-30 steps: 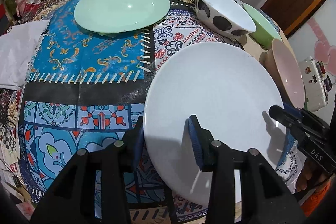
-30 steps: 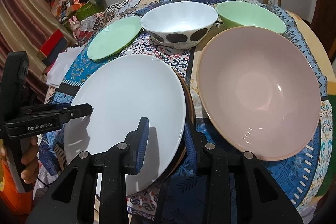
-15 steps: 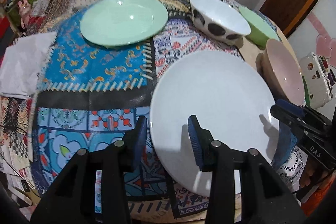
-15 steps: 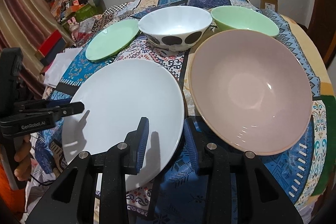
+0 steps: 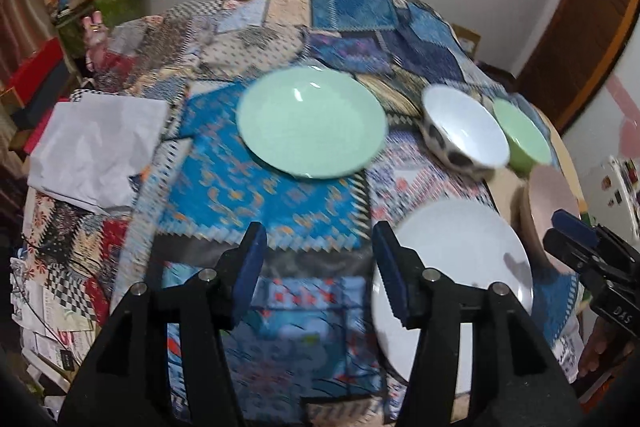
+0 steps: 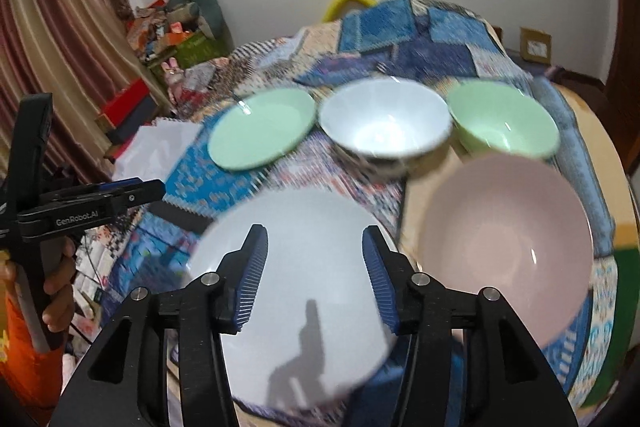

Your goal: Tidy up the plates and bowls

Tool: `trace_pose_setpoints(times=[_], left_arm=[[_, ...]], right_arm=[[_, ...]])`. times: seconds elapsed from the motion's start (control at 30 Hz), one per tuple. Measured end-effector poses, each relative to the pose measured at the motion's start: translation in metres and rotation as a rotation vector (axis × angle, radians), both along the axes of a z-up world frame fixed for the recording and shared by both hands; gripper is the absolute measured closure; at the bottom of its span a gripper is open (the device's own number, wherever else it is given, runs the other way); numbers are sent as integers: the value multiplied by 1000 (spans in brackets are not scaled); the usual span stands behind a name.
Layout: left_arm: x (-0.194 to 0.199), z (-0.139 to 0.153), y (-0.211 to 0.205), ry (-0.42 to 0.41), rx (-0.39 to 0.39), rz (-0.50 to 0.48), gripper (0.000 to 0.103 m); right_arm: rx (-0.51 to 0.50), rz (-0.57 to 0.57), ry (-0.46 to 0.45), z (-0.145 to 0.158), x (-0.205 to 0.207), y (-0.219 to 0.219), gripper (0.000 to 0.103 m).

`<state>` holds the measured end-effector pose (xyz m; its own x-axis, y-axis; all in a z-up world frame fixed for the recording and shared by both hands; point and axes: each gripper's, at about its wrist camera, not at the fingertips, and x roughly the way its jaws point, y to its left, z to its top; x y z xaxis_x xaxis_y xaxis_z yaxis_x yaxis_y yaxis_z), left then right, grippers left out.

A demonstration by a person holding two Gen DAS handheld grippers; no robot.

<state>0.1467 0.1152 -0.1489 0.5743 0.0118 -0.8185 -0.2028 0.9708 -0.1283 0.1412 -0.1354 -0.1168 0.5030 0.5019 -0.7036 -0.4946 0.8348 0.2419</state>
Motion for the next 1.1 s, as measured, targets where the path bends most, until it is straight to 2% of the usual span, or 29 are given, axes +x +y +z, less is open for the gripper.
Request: trace_pose_setpoints(times=[0.07,0.17,0.23,0.37,0.7,0.9,0.97,1.1], left_arm=[[4,5,14,-8,1,25,48],[12,11,33,-17,4,59,47],[17,12,45,-25,-6,77,34],[32,8,65,-28,-7,100,34],[81,-26,92,35,-20,87,34],[108,-53,102,78,-51,67,34],[115,-61,104,86,-58,59,34],[129,-76,105,112,-96,27,48]], right_arm=[[-2,20,-26,7,7,12,48],[-24,50,-67,17,18,31,48],[-26,66,-78,19,27,42,46],[-40,91,-77,17,46,56,45],[-88,134,-17,3,114,93,45],[-130,163,61,-16,159,115,45],[-142,171,96,-24,173,120,45],[-170,188,145,-38,194,134,52]])
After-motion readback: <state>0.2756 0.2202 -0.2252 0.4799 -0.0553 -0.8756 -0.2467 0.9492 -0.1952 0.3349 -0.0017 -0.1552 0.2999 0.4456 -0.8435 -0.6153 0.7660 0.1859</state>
